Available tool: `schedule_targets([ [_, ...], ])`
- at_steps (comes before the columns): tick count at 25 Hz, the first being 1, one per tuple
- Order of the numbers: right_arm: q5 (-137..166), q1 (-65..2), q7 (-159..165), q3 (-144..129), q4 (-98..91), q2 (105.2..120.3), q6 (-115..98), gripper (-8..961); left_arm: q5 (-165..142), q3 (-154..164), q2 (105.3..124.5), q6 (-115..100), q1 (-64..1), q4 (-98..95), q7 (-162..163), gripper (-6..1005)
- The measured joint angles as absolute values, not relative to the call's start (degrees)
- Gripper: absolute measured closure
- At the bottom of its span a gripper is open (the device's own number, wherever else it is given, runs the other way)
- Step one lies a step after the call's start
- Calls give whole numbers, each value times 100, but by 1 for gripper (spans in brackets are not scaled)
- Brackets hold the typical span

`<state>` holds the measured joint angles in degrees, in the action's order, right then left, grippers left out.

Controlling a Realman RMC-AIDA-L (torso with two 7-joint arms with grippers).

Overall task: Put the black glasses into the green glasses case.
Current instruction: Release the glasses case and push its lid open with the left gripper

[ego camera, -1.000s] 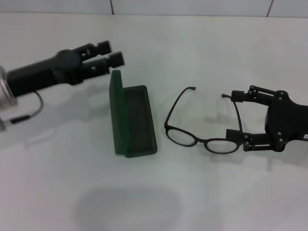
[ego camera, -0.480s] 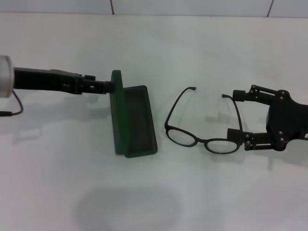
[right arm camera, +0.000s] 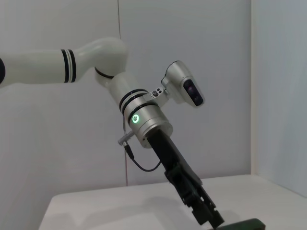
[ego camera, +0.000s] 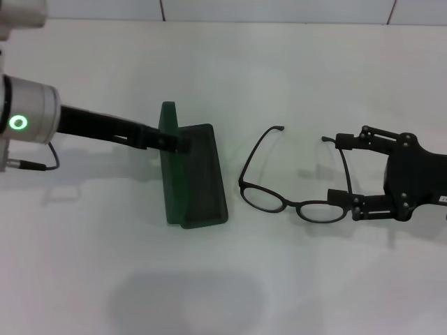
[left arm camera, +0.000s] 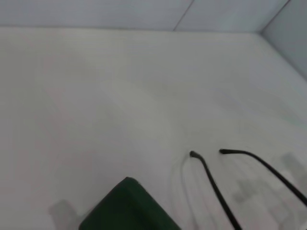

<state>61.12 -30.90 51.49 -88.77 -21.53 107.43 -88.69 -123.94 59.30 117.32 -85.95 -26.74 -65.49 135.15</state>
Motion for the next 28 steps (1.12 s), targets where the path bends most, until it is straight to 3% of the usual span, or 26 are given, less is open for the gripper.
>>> schedule_targets([
  [9,6126,-3085,5145,-8876,-2125,10758,-8735,69,-13313,5956,11961,-8493,-2916,-6777,13879,163],
  [20,6126,-3092,5141,-8876,-2130,10757,-8669,69,-13646,6152,11959,-8252,-2911,-6870,14117,183],
  [28,6126,-3116,5142,-8876,-2132,10763,-8644,68,-13787,6088,11894,-8231,-2924,-6874,14131,283],
])
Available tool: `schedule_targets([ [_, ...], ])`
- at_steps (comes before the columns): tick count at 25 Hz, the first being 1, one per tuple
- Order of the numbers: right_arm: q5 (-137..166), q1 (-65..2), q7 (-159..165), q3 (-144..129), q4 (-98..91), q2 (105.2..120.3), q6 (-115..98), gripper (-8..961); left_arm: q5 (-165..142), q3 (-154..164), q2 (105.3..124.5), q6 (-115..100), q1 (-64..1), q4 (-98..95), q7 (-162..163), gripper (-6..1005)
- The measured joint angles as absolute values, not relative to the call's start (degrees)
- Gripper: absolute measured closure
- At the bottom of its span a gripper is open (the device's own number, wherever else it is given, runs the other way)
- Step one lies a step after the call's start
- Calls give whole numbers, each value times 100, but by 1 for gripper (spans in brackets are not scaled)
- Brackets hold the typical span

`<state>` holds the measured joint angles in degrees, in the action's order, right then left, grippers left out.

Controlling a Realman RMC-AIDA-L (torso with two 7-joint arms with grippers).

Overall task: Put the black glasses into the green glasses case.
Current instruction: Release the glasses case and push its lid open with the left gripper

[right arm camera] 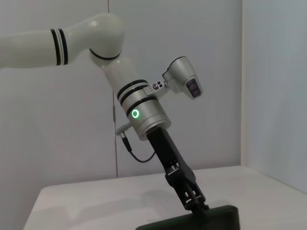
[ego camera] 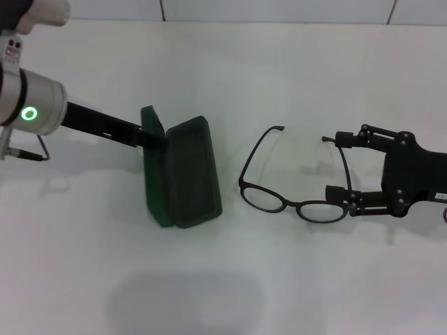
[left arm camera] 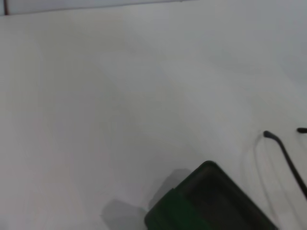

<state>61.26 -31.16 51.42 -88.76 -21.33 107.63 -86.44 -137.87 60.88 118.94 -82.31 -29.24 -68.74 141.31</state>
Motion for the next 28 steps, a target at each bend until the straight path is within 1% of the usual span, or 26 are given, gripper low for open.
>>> schedule_targets([
  [3,6126,-3124,5146,-8876,-2134,10769,-8617,68,-13865,6081,11856,-8246,-2926,-6865,14156,332],
  [11,6126,-3132,5143,-8883,-2140,10785,-8611,68,-13882,6123,11773,-8328,-2933,-6794,14038,556],
  [16,6235,-3117,5141,-8901,-2150,10814,-8689,68,-13844,6098,11767,-8333,-3030,-6832,13570,783],
  [22,6614,-3079,5141,-8888,-2274,10914,-8763,68,-13878,6093,11734,-8293,-3327,-6726,13114,932],
  [27,6710,-3028,5141,-8889,-2290,10928,-8767,68,-13854,5942,11741,-8267,-3427,-6732,13229,949],
  [28,6717,-3018,5141,-8887,-2290,10931,-8768,68,-13852,5904,11738,-8268,-3442,-6724,13284,934],
])
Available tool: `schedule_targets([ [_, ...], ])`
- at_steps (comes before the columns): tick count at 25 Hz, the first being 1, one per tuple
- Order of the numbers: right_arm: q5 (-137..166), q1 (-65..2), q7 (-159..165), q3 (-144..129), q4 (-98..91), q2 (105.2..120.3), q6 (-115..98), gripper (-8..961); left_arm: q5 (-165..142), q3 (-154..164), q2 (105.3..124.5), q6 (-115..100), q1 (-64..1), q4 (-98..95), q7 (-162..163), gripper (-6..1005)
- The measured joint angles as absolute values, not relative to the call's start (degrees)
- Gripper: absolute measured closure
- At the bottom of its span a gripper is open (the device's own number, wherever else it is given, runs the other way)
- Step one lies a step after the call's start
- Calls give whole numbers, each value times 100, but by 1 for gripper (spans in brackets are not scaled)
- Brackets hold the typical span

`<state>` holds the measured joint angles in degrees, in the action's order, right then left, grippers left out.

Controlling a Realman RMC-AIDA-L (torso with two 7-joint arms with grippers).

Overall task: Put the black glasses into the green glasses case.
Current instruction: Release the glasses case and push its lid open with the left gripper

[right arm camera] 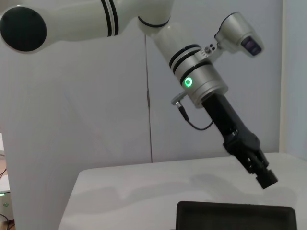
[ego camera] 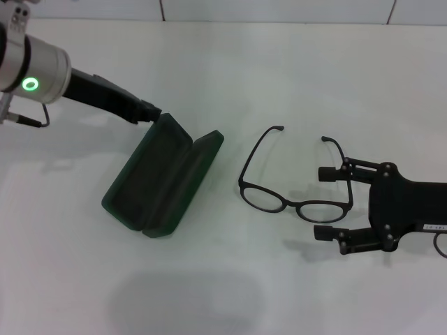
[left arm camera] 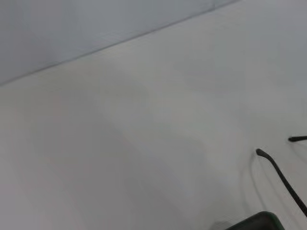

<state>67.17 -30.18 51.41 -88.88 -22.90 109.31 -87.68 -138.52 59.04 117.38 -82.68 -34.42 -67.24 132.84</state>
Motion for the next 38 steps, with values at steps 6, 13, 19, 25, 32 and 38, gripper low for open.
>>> schedule_targets([
  [6,6722,-3001,5141,-8885,-2302,10913,-8772,68,-13879,5879,11696,-8465,-3405,-6636,13482,843],
  [13,6792,-3054,5141,-8885,-2321,10907,-8752,68,-14003,5904,11696,-8695,-3456,-6335,13648,638],
  [19,6865,-3057,5133,-8877,-2376,10906,-8745,68,-14317,5878,11744,-8647,-3522,-6202,13723,375],
  [25,6931,-3042,5132,-8877,-2377,10905,-8720,68,-14340,5871,11752,-8529,-3523,-6231,13798,375],
  [32,6935,-3012,5132,-8876,-2376,10891,-8709,68,-14294,5860,11736,-8524,-3514,-6215,13799,386],
  [38,6936,-3005,5132,-8876,-2374,10889,-8709,69,-14340,5907,11746,-8553,-3484,-6177,13799,399],
])
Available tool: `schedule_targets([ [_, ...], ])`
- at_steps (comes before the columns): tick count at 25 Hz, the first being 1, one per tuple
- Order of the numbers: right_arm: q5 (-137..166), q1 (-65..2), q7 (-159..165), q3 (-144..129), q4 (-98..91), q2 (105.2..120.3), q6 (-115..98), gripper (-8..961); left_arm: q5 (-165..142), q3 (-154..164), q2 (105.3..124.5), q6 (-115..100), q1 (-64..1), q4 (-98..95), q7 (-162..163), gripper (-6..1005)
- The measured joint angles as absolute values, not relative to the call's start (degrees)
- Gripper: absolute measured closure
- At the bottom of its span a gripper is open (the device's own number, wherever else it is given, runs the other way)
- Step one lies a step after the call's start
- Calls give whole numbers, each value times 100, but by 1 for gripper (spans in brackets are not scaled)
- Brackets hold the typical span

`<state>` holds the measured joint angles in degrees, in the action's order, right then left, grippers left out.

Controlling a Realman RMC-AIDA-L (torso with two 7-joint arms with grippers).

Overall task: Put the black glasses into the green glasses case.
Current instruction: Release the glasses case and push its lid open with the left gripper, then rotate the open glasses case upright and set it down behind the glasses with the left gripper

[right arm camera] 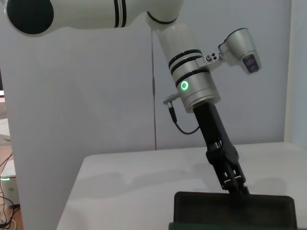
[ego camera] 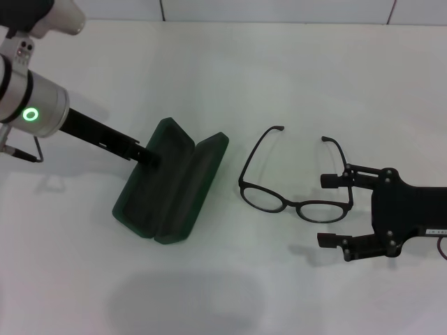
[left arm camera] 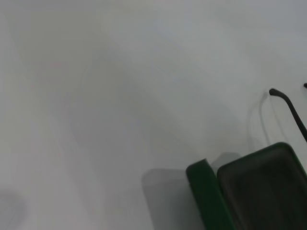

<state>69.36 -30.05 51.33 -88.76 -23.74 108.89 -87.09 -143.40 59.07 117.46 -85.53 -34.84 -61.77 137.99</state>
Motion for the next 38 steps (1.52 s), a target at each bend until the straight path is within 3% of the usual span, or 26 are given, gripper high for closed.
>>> schedule_targets([
  [5,6936,-3009,5111,-8876,-2372,10889,-8710,69,-14364,5907,11717,-8571,-3519,-5988,13798,410],
  [10,6938,-3012,5058,-8876,-2372,10889,-8702,68,-14367,5906,11708,-8571,-3560,-5917,13794,644],
  [16,6971,-3015,5054,-8885,-2372,10897,-8732,70,-14358,5906,11703,-8554,-3656,-5953,13675,807],
  [23,7119,-3004,4951,-8900,-2373,10989,-8786,73,-14350,5897,11749,-7928,-4011,-6013,12713,829],
  [29,7212,-3000,4787,-8908,-2349,11115,-8794,76,-14269,6143,11961,-6383,-4321,-5960,11236,830],
  [38,7245,-2921,4771,-8885,-2334,11163,-8803,80,-13951,8742,11980,-4068,-4375,-5709,10068,832],
])
